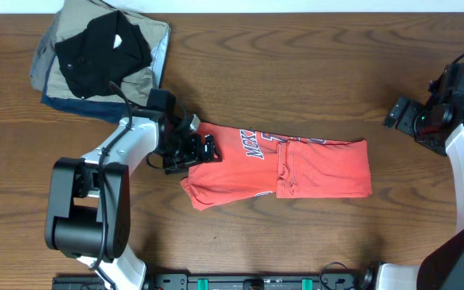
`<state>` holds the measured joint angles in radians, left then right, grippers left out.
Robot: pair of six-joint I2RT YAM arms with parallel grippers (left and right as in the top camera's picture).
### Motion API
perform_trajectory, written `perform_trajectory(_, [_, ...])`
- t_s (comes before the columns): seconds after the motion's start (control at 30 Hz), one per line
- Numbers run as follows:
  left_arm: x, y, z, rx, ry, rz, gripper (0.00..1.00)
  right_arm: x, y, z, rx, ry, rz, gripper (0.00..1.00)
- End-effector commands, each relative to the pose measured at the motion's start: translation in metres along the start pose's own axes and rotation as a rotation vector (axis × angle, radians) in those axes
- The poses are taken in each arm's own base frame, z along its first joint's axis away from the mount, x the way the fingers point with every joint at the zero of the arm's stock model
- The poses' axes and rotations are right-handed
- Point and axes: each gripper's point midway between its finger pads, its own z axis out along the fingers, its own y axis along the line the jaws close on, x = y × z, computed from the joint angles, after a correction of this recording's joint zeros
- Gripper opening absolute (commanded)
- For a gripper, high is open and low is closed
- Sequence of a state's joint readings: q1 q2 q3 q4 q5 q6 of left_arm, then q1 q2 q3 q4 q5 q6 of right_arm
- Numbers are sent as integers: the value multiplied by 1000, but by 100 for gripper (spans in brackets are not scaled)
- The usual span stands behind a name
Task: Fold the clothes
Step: 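Grasp the left end of the shirt with the left gripper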
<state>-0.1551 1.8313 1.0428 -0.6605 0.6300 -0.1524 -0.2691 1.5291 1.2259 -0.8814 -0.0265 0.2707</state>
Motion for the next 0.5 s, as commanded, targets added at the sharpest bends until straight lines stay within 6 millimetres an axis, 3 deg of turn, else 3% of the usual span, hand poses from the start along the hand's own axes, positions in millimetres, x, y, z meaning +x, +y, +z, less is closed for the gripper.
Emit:
perform_trajectory(0.0, [6,14,18,-25,54,-17,98,-3,-1,-2,0,-8,10,98])
perform_trajectory(0.17, [9,20,29,-29,84,-34,100,-3,-1,-2,0,-8,10,99])
perform_trajectory(0.33, [13,18,32,-7,106,-50,64,-3,-1,-2,0,-8,10,99])
perform_trajectory(0.47, [13,17,32,-1,108,-85,47,-3,-1,-2,0,-8,10,99])
